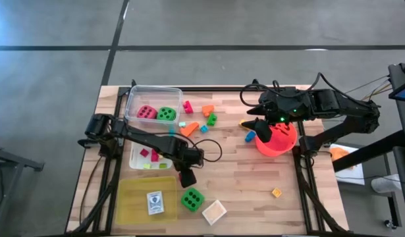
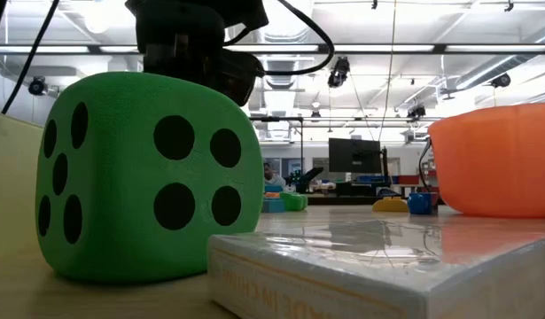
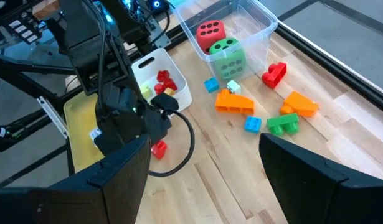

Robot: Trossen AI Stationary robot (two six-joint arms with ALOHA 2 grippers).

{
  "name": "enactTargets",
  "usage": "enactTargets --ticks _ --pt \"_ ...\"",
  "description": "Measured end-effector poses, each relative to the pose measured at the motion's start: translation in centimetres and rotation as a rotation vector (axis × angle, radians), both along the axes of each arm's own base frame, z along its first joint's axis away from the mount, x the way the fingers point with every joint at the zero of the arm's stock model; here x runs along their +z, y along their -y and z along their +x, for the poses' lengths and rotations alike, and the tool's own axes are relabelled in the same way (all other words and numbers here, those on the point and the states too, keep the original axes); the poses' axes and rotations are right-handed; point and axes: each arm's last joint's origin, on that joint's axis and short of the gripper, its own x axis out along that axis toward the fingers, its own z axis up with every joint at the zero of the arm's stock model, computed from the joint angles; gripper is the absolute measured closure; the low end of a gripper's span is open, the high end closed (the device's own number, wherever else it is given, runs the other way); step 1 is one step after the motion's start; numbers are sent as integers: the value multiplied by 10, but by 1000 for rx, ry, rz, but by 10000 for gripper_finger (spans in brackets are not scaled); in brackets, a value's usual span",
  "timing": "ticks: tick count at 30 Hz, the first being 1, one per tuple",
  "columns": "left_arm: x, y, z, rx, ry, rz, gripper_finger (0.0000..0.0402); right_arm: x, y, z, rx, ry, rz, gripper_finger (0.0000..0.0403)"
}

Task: Pick & Place Toys
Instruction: Put the red game piece into the white bin

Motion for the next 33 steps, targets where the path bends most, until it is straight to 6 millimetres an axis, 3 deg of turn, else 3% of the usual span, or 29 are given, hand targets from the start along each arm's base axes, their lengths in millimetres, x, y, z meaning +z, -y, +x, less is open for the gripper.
enactTargets --ticks 5,9,26,33 --pt "-2 -3 -1 15 7 83 136 0 0 0 0 0 0 110" --pt "-2 -4 0 16 18 138 99 0 0 0 2 0 1 110" --pt "-7 12 -3 -159 42 211 92 0 0 0 9 -2 -10 110" --pt "-19 16 -1 -245 20 230 92 0 0 0 9 -2 -10 110"
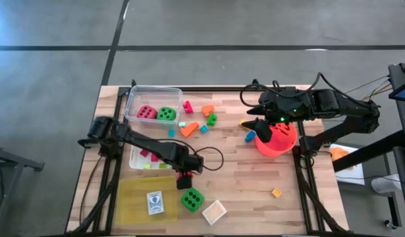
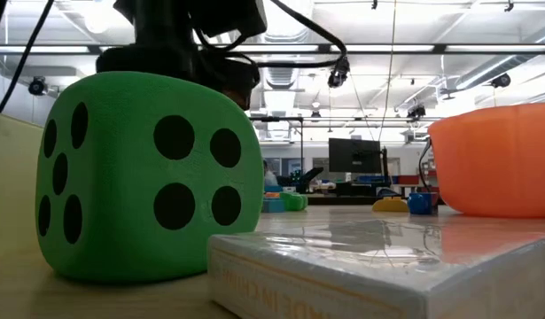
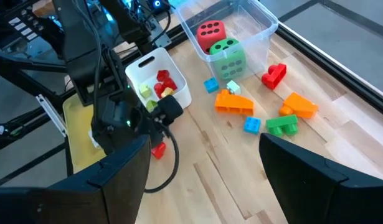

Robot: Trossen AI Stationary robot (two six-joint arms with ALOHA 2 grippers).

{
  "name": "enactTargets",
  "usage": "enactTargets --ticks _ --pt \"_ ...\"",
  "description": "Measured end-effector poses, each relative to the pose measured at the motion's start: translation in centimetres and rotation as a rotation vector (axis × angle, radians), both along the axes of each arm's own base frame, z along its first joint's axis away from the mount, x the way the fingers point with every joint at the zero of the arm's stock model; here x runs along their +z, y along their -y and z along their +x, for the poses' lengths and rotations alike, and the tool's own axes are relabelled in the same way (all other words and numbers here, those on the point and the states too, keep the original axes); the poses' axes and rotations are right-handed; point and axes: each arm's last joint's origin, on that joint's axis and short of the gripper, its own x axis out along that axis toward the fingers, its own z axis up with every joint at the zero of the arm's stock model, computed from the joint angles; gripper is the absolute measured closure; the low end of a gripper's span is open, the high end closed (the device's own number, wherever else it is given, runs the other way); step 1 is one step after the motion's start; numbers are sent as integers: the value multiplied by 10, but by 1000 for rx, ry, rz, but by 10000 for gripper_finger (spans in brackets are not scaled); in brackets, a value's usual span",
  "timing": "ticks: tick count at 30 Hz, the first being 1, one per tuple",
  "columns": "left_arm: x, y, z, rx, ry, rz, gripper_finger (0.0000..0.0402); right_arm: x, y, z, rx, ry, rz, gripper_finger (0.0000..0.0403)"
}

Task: Pick & Place Toys
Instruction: Put the red game piece into the white bin

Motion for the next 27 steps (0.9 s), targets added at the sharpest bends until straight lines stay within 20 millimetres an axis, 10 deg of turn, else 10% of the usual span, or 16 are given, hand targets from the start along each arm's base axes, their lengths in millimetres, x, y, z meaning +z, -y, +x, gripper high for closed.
enactTargets --ticks 14,27 --pt "-15 3 1 -49 -40 27 101 0 0 0 -2 0 1 110" --pt "-14 4 1 -100 -35 19 270 0 0 0 -2 0 1 110"
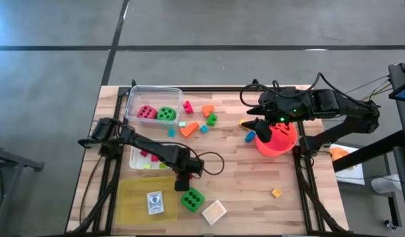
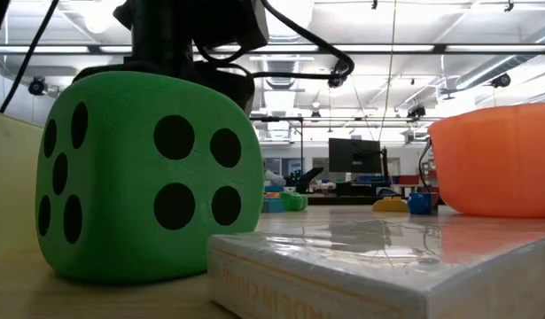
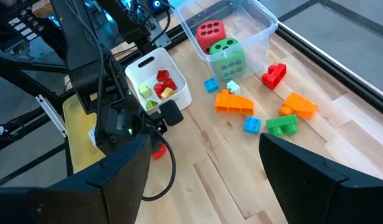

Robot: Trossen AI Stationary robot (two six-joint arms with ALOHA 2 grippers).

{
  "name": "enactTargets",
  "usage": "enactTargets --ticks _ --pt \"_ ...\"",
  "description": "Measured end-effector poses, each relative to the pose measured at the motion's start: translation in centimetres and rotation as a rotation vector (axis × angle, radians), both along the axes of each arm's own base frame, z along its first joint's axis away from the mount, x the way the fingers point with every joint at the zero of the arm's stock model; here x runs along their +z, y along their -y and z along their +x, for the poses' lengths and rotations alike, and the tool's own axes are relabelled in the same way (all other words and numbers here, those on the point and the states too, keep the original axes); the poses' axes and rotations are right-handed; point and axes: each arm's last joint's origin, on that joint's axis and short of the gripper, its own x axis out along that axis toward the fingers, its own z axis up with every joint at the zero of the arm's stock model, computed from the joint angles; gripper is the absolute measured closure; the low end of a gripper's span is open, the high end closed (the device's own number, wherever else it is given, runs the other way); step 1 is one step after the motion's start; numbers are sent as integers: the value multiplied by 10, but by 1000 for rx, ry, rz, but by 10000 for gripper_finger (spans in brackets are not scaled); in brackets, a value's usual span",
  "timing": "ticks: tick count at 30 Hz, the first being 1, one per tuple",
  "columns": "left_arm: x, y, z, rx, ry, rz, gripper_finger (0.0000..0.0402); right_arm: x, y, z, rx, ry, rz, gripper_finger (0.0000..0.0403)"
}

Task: Pick & Place Toys
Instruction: Put the red game piece into the white bin

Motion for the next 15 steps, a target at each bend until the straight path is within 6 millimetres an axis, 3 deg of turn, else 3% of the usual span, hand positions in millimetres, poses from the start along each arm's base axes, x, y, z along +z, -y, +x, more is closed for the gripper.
enactTargets --ticks 6,15 --pt "2 0 1 1 7 -3 282 0 0 0 2 -1 -2 110" --pt "6 1 2 2 25 -16 352 0 -1 0 6 -2 -5 110"
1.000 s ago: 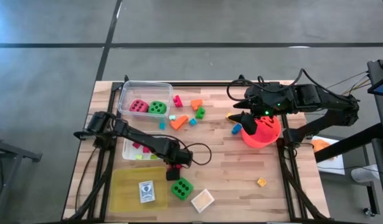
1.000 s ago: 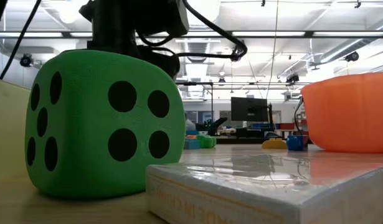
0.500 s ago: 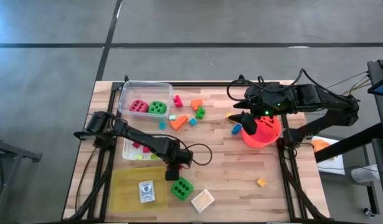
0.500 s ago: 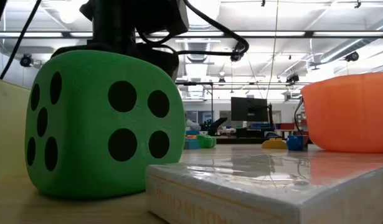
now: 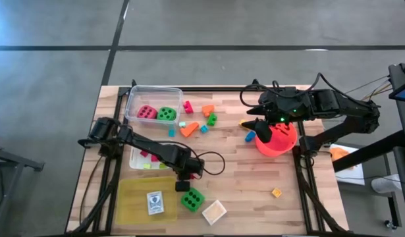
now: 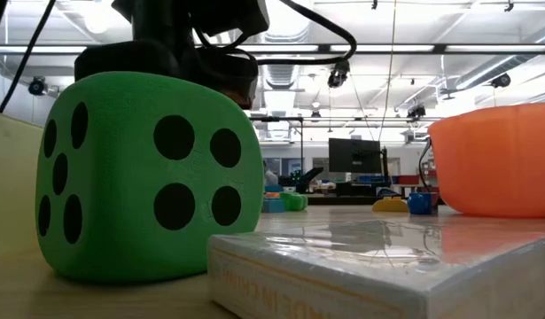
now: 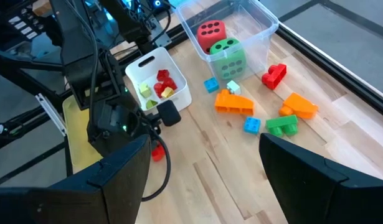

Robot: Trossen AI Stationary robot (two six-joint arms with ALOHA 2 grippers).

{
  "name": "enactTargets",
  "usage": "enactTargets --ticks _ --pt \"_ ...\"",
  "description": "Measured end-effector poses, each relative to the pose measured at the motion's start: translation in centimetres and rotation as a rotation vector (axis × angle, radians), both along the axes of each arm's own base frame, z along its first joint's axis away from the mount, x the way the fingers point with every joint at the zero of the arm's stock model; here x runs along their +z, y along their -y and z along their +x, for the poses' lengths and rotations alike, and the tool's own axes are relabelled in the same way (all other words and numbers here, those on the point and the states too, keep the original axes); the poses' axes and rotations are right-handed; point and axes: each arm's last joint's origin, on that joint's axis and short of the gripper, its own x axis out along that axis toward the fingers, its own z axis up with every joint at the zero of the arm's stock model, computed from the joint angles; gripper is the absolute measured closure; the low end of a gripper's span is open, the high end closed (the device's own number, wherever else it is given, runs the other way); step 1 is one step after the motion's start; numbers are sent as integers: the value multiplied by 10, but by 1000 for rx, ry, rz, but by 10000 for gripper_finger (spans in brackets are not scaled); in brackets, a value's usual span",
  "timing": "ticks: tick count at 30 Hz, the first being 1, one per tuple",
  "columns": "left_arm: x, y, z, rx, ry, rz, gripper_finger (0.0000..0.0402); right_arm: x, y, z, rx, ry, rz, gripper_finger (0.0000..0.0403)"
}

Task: Pick & Place Toys
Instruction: Put the red game piece into the white bin

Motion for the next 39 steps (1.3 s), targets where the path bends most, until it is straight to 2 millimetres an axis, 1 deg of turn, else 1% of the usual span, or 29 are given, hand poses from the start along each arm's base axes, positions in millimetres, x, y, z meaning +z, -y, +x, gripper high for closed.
enactTargets --ticks 22,39 --pt "5 -1 0 8 13 22 352 0 -1 0 5 0 -1 110" --pt "39 0 13 19 119 12 352 0 -1 0 6 0 -4 110"
